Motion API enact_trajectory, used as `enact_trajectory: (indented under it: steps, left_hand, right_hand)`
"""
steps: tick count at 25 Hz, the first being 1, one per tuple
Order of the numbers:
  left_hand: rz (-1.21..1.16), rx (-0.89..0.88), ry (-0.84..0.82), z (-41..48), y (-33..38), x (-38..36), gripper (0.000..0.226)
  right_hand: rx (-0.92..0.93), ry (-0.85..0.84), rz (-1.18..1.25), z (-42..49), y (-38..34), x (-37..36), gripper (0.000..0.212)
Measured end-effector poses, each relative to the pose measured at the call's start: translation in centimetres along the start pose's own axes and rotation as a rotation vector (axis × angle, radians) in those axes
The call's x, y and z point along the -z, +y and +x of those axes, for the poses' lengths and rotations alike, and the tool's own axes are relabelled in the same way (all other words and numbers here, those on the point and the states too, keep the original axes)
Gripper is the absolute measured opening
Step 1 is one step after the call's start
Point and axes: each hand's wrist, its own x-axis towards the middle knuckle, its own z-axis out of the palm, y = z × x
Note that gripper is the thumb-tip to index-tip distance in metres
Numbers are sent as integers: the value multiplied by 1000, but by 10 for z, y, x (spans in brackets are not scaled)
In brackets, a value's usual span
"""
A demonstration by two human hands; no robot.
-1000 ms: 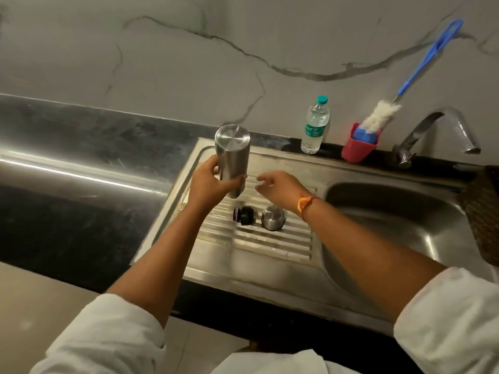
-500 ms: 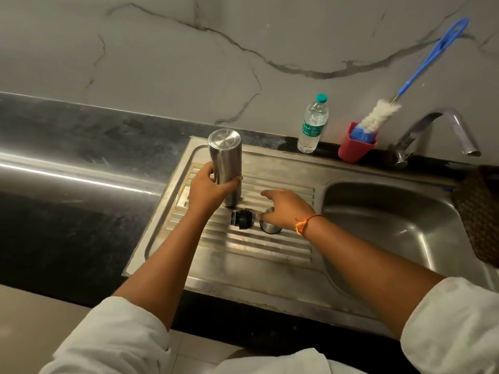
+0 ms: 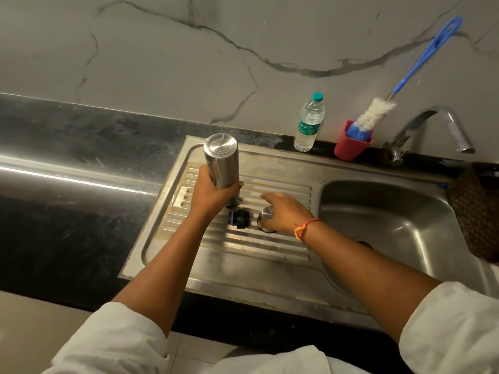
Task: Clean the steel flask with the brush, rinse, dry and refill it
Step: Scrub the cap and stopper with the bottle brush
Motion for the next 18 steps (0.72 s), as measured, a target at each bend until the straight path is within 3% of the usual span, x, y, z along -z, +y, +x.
enact_trajectory:
  steps: [9, 13, 18]
  left_hand:
    - [138, 92, 86, -39, -27, -10, 99]
    - [266, -57, 205, -82, -42, -22, 79]
    - [364, -237, 104, -101, -45, -37, 61]
  right_hand:
    - [25, 39, -5, -4, 6, -11, 70]
    - [21, 56, -37, -4, 7, -15, 68]
    - [45, 123, -71, -4, 12, -25, 47]
